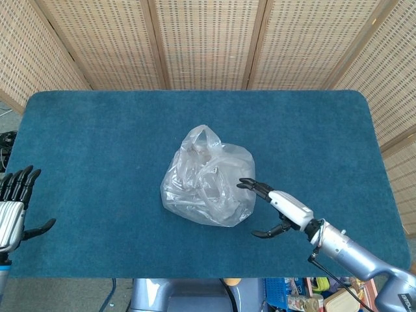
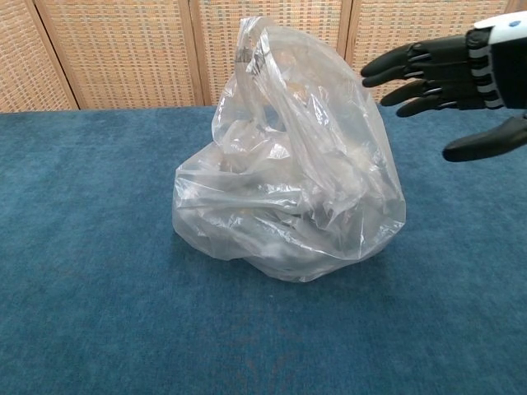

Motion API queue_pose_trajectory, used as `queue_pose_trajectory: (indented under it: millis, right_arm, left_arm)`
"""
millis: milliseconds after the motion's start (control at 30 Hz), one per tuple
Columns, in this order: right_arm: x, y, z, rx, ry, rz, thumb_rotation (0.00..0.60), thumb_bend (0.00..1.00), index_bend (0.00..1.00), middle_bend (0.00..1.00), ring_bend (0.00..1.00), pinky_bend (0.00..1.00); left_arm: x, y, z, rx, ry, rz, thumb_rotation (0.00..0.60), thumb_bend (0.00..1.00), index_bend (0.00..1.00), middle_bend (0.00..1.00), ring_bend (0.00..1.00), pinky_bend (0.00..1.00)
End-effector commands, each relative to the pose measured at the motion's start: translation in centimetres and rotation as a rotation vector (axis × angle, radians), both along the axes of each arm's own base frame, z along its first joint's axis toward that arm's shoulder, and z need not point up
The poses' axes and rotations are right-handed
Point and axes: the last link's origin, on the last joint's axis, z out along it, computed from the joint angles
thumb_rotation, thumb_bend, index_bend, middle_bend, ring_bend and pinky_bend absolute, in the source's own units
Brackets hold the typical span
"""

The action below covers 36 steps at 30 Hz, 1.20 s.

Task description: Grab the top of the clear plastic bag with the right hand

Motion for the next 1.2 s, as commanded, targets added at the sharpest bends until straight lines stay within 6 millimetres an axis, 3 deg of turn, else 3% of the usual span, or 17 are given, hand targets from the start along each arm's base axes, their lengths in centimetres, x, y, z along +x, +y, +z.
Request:
queue_pose_trajectory:
  millis: [33,267,833,1200]
  right_arm:
    - [2.7,-0.8,-0.7,0.109,-0.037,0.004,0.6,0.3,0.08,0.03,0.0,0.0]
    - [5.1,-2.6,-2.1,0.189,-0.059,-0.035,0.6,0.36,0.09,0.06,0.0,0.0]
    - [10.6,-4.5,-4.8,0.388,-0.248,-0.2,0.6,0.42,0.11,0.07,0.0,0.0]
    - [11.7,-5.4,-6.4,0.476,-0.25,-0.312,0.6,0.42,0.11,0.08,0.0,0.0]
  left_arm:
    - [0.0,0.1,-0.1,-0.005,0.0,0.003,0.6,0.18,0.0,0.0,0.0,0.0]
    - [0.0,0.2,0.0,-0.001,-0.001,0.006,0.6,0.18,0.0,0.0,0.0,0.0]
    - [-0.2,0.5,0.1,0.004,0.0,0.017,0.6,0.18,0.0,0.0,0.0,0.0]
    - [-0.4,0.7,0.4,0.008,-0.009,0.023,0.6,0.18,0.0,0.0,0.0,0.0]
